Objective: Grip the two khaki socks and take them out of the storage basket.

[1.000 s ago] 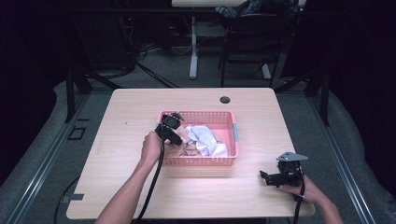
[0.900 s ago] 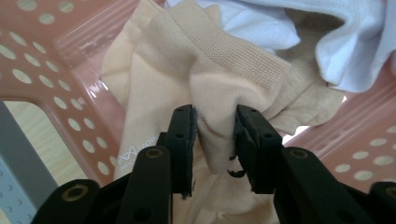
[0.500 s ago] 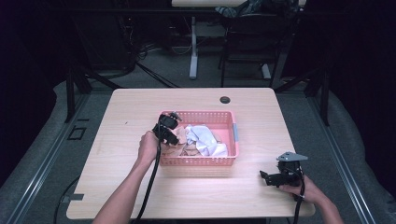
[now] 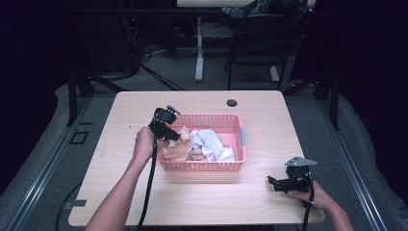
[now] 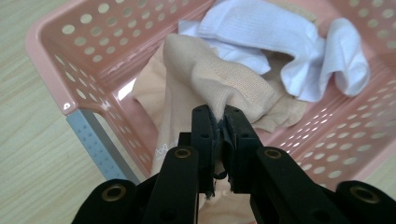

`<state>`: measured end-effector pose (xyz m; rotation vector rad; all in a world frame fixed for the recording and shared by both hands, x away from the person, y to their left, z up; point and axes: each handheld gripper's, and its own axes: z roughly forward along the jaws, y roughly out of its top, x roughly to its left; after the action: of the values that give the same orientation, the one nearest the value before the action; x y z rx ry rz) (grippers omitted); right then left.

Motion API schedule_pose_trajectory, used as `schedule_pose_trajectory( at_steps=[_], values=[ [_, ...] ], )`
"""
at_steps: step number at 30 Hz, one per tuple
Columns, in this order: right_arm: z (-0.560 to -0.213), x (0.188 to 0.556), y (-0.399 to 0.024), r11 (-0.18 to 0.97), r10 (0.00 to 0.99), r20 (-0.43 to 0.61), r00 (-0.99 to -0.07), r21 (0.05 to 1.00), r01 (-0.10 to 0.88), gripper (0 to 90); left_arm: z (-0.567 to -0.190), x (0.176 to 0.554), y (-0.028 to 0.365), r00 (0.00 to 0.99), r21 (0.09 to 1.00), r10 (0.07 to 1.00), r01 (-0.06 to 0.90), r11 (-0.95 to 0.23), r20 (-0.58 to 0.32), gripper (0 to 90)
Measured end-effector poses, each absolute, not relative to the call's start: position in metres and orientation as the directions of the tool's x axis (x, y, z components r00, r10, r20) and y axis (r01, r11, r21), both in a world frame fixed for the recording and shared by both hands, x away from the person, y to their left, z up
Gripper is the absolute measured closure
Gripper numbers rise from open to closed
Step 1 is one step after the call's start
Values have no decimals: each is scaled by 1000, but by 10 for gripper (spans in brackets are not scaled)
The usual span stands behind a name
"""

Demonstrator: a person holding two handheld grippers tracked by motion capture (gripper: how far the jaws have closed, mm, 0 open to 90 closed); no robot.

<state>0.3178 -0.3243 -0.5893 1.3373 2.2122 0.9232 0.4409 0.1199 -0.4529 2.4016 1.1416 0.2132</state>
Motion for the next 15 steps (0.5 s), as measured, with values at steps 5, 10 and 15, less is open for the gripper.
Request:
schedule_pose_trajectory(
  at_steps=[5, 10, 15],
  values=[
    [-589, 318, -324, 326, 885, 4, -466, 709, 625, 0, -442, 441, 124, 643, 487, 763, 686, -541, -58, 833],
    [-589, 318, -324, 326, 885, 4, -466, 709, 625, 0, -429, 440, 126, 645, 510, 762, 676, -532, -60, 834],
    [-589, 318, -324, 327, 885, 3, -466, 709, 625, 0, -415, 440, 129, 647, 524, 760, 670, -526, -65, 834]
  ],
)
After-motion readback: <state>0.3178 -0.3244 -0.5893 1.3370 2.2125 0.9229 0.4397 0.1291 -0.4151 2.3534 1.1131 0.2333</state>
